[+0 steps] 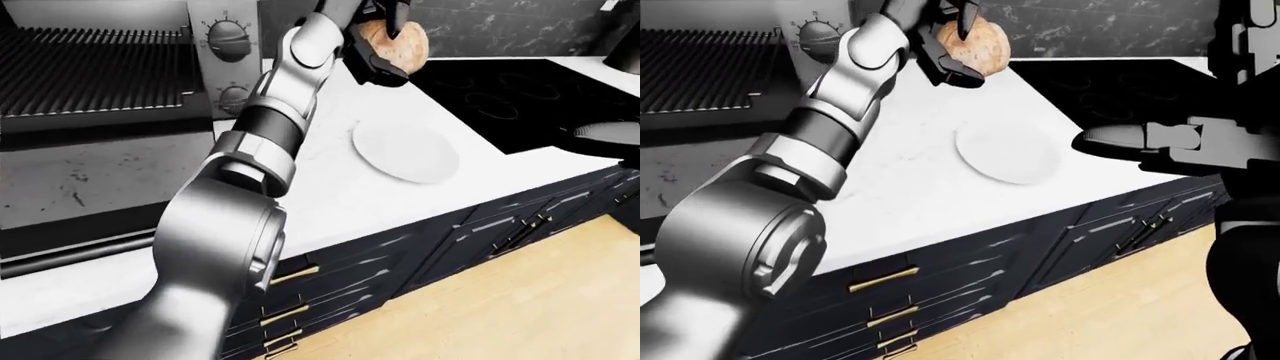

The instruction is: Pick the bread from the rack and place it on the plate on the counter.

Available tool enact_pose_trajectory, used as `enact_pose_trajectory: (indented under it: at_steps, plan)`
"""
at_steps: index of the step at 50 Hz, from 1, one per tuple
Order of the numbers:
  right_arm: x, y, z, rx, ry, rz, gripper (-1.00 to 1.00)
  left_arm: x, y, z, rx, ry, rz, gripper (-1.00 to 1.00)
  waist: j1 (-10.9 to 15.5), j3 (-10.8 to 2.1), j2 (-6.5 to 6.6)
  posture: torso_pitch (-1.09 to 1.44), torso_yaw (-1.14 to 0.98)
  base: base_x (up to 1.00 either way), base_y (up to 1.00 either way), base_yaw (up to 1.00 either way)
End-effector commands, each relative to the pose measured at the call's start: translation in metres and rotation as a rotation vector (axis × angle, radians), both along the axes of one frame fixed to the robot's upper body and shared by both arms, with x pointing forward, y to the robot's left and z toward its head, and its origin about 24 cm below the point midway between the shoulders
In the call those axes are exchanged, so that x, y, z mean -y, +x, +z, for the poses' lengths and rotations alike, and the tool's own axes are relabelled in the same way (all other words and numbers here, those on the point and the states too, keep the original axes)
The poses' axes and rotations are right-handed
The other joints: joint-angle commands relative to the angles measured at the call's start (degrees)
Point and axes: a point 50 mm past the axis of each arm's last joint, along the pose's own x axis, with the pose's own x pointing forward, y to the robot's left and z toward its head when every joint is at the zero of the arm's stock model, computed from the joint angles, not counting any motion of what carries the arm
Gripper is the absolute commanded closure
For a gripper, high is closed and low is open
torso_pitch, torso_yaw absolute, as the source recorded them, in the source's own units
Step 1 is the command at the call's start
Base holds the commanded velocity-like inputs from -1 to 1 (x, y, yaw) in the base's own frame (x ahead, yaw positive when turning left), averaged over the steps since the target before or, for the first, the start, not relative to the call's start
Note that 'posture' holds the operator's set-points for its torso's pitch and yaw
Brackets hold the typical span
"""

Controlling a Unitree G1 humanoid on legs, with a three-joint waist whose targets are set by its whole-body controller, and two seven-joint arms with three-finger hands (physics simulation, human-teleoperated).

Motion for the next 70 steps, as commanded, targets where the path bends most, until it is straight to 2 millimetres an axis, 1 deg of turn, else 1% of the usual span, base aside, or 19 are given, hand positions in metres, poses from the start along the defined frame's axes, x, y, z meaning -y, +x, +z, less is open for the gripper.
enact_pose_trajectory:
  at_steps: [1, 11, 23, 33, 40, 43, 47, 55, 59, 62, 70]
  plan:
    - [0.002, -0.005, 0.007, 0.053, -0.003, -0.018, -1.00, 0.002, -0.010, 0.028, 0.109, -0.034, -0.014, 1.00, -0.28, -1.53, -0.12, 0.00, -0.45, 0.00, 0.00, 0.00]
    - [0.002, -0.006, 0.009, 0.056, -0.002, -0.016, -1.00, -0.004, -0.004, 0.017, 0.085, -0.064, 0.009, 1.00, -3.14, -2.02, -0.23, 0.00, -0.50, 0.00, 0.00, 0.00]
    - [0.000, -0.005, 0.004, 0.052, -0.003, -0.011, -1.00, -0.016, 0.002, 0.005, 0.051, -0.096, 0.048, 1.00, -6.47, -2.54, -0.05, 0.00, -0.56, 0.00, 0.00, 0.00]
    - [-0.001, -0.002, 0.005, 0.050, -0.004, -0.008, -1.00, -0.023, 0.006, 0.000, 0.027, -0.127, 0.068, 1.00, -9.19, -2.98, 0.24, 0.00, -0.61, 0.00, 0.00, 0.00]
    - [0.000, -0.003, 0.005, 0.048, -0.006, -0.008, -1.00, -0.027, 0.008, -0.004, 0.011, -0.141, 0.075, 1.00, -10.93, -3.15, 0.39, 0.01, -0.64, 0.00, 0.00, 0.00]
    - [0.000, -0.003, 0.004, 0.047, -0.006, -0.009, -1.00, -0.030, 0.008, -0.005, 0.010, -0.154, 0.081, 1.00, -11.47, -2.83, 0.40, 0.03, -0.64, 0.00, 0.00, 0.00]
    - [-0.001, -0.003, 0.002, 0.043, -0.005, -0.010, -1.00, -0.031, 0.009, -0.007, 0.006, -0.163, 0.081, 1.00, -12.03, -2.08, 0.43, 0.06, -0.64, 0.00, 0.00, 0.00]
    - [0.000, -0.004, 0.003, 0.044, -0.011, -0.014, -1.00, -0.036, 0.011, -0.012, -0.011, -0.168, 0.092, 1.00, -12.49, 0.10, 0.43, 0.14, -0.64, 0.00, 0.00, 0.00]
    - [0.000, -0.005, 0.004, 0.047, -0.010, -0.013, -1.00, -0.039, 0.013, -0.018, -0.023, -0.175, 0.101, 1.00, -12.66, 1.31, 0.42, 0.17, -0.64, 0.00, 0.00, 0.00]
    - [0.000, -0.004, 0.004, 0.046, -0.009, -0.014, -1.00, -0.039, 0.013, -0.018, -0.027, -0.170, 0.098, 1.00, -12.72, 2.16, 0.40, 0.20, -0.64, 0.00, 0.00, 0.00]
    - [0.001, -0.005, 0.002, 0.043, -0.008, -0.015, -1.00, -0.037, 0.013, -0.024, -0.044, -0.160, 0.093, 1.00, -12.94, 3.58, 0.35, 0.22, -0.65, 0.00, 0.00, 0.00]
